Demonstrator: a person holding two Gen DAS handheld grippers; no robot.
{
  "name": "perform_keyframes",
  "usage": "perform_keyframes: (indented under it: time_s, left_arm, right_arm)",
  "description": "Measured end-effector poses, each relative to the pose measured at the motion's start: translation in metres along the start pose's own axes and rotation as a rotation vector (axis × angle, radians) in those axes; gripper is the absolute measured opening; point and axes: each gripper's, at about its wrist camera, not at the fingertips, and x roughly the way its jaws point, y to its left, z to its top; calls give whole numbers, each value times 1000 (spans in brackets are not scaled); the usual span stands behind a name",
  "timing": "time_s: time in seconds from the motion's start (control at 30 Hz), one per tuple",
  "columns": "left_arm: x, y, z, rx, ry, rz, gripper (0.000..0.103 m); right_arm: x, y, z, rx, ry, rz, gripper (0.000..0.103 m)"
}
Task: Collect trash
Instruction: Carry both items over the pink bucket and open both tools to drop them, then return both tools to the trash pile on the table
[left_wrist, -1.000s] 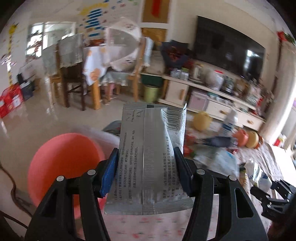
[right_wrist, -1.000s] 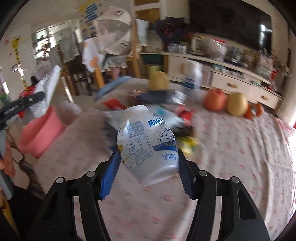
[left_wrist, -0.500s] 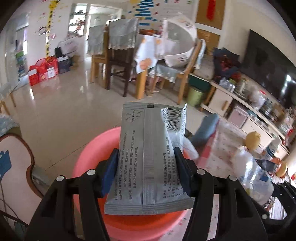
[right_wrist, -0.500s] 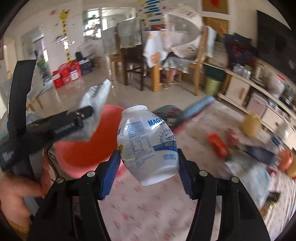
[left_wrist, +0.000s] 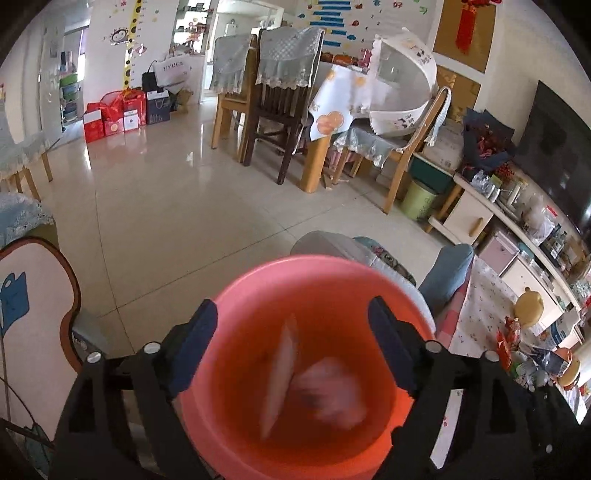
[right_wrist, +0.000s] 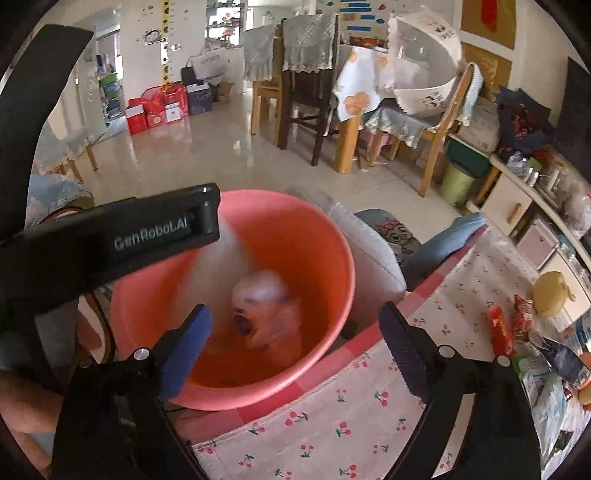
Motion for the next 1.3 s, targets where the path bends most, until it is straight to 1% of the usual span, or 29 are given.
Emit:
perform_keyframes:
  time_s: [0.03,0.17,0.33,0.47,0.67,0.9,1.1,1.3]
  left_arm:
    - [-1,-1,0,-1,-5,-6,88]
    - [-9,-10,-4,12,-40,-53,89]
    - [-17,-35,-9,96,-75,-108,91]
    - [-25,-55,-16,143,-99,-157,92]
    - [-32,-81,-29,173,-87,-236,92]
    - [-41,-119,-44,245,-84,-321,92]
    - [-44,-153,-67,337,-53,-355,92]
    - [-52,-179,-84,393,-52,-402,92]
  right_arm:
    - [-4,-4,-3,13,-2,-18,91]
    - [-19,-23,-16,76,-8,-75,92]
    - [-47,-46,-30,155,-46,-118,94]
    - [-70,-63,-43,200,-76,-156,94]
    - [-99,-87,-67,247,-98,-218,94]
    - [-120,-113,-96,282,-108,-280,94]
    - [-135,-132,-119,315,-107,-314,94]
    - [-146,-150,-138,342,-110,-345,94]
